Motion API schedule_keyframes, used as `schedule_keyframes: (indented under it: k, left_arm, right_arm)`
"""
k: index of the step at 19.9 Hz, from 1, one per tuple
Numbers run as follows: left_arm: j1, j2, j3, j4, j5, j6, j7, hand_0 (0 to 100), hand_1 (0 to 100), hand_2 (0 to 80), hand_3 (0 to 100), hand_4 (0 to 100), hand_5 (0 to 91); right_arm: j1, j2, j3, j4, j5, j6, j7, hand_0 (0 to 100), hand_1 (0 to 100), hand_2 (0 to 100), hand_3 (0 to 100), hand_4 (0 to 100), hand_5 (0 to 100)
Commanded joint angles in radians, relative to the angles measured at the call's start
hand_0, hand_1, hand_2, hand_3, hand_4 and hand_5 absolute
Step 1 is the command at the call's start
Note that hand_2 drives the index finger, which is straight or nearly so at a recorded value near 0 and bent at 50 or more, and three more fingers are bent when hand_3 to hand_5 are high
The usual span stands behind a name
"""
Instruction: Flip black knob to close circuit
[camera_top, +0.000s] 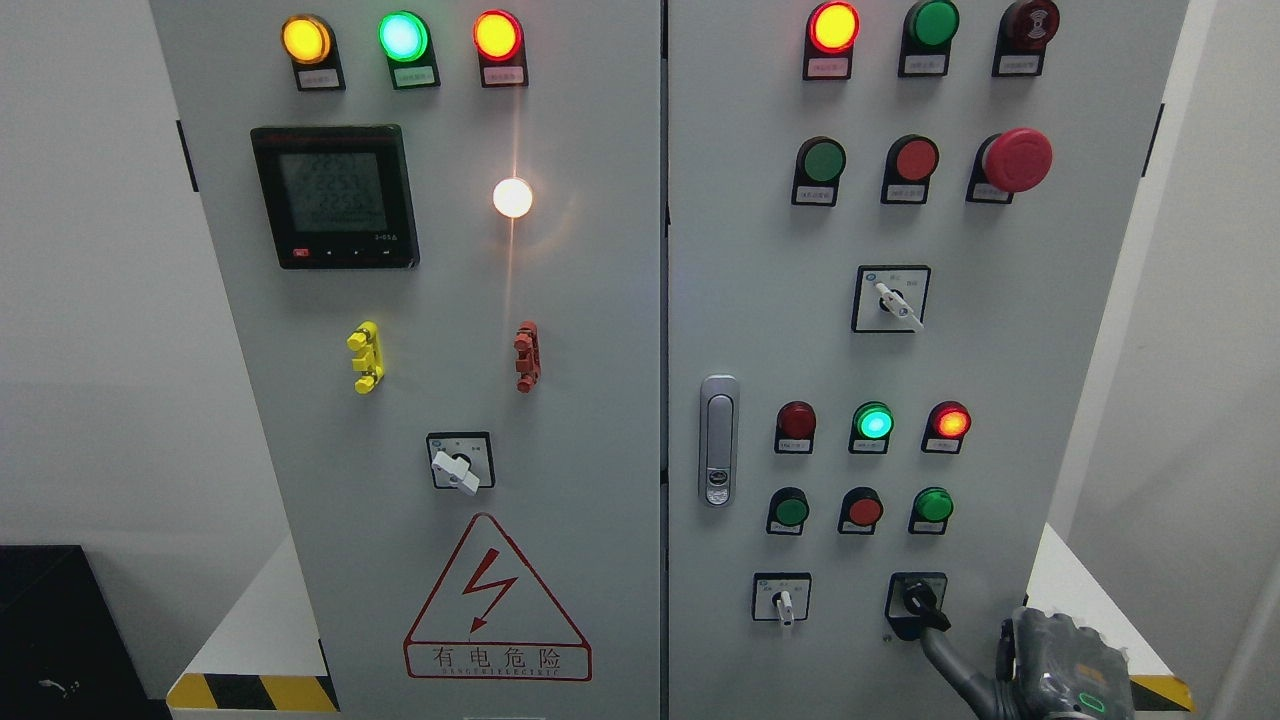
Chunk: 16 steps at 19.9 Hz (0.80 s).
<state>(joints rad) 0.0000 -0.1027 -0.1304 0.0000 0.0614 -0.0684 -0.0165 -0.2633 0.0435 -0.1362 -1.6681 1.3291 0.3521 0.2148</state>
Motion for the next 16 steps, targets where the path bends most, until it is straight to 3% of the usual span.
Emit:
schedule_keyframes:
  k: [1, 16]
  left_arm:
    - [0.021, 0.000, 0.000, -0.023, 0.000, -0.001, 0.000, 12, 56, 0.0, 0, 0, 0.0]
    - [0.021, 0.000, 0.000, -0.023, 0.000, -0.001, 0.000, 12, 56, 0.0, 0, 0, 0.0]
  right_arm:
    - [-0.004, 0.003, -0.008, -0.004, -0.004, -0.007, -0.003, 0, 0, 90, 100, 94, 100]
    - [-0.005, 0.009, -0.005, -0.015, -0.022, -0.009, -0.003, 0, 0, 90, 100, 94, 100]
